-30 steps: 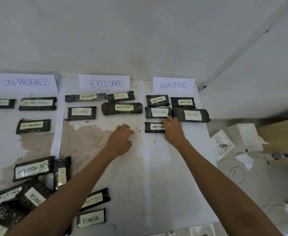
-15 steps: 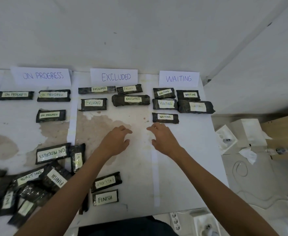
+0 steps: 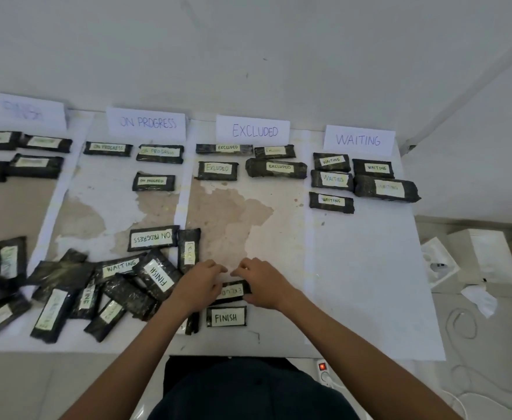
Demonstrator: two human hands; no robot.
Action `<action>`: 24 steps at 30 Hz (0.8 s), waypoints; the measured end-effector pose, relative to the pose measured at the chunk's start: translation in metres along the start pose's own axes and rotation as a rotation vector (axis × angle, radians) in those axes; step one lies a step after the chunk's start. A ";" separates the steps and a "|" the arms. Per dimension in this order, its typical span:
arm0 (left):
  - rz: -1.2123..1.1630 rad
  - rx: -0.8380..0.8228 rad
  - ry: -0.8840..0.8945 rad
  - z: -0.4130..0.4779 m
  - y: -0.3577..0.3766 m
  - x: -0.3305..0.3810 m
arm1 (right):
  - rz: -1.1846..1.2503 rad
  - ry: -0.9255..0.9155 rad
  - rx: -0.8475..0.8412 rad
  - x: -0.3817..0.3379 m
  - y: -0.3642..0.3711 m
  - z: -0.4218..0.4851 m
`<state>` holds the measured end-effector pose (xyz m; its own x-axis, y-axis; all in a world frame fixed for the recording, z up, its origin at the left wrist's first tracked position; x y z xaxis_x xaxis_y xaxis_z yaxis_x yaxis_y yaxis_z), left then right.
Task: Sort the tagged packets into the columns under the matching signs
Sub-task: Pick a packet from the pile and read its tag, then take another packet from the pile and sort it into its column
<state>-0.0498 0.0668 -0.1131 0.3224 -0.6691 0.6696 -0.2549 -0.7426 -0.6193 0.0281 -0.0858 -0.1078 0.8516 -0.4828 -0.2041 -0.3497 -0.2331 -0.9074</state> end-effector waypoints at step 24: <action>-0.547 0.166 -0.191 0.000 0.008 0.021 | 1.074 0.709 0.074 0.031 -0.028 -0.010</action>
<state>-0.0451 0.0468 -0.1038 0.5287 -0.1631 0.8330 0.1348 -0.9528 -0.2722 0.0607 -0.1028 -0.0847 -0.2414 -0.7441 -0.6229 -0.6850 0.5854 -0.4337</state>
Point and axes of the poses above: each hand's wrist, its own z-axis towards the middle knuckle, its own y-axis out of the palm, x = y × z, the point moved 2 cm from there along z, towards the middle knuckle, and after that the axes turned 14 degrees about -z, right-handed, at the moved point
